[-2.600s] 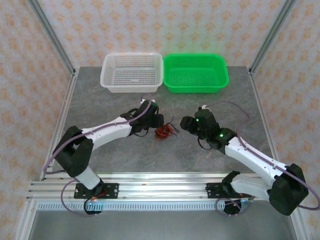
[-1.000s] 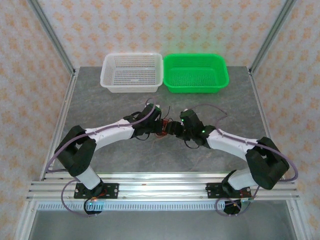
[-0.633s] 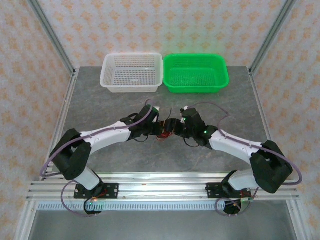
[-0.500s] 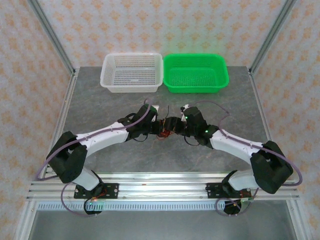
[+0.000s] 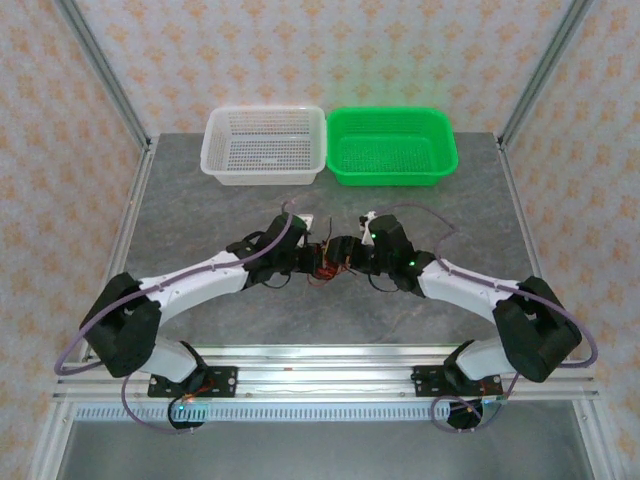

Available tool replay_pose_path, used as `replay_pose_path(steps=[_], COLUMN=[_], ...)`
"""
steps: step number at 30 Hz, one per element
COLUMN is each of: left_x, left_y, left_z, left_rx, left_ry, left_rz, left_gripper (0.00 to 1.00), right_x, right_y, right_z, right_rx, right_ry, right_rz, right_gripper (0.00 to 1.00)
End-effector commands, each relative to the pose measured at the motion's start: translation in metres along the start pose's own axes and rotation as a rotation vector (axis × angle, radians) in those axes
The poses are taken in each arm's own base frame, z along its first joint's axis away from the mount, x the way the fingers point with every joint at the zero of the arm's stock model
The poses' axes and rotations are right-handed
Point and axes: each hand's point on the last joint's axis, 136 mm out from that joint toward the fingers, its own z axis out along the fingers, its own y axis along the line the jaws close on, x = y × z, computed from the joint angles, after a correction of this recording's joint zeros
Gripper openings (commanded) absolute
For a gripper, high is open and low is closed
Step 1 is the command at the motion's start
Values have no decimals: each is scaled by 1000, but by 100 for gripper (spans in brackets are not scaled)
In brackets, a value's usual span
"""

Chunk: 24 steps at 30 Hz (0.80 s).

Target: Untangle the cables

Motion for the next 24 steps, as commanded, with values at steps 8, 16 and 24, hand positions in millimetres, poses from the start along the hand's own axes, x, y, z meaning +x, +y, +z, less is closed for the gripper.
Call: replay_pose_path(steps=[8,16,24], left_x=[-48,-57,-59], left_y=[-41,-71,-85], left_z=[-51,-72,-86], left_rx=[335,517,585], left_ry=[-235,-278,-293], left_rz=[5,39,64], left_gripper=[0,0,0], right_x=[5,7,3], right_y=[15,66,79], right_z=[-45,-74,-77], right_rx=[-182,-431,-496], right_ry=[44,22,15], right_rz=[-106,-240,-259], right_gripper=[67,78,79])
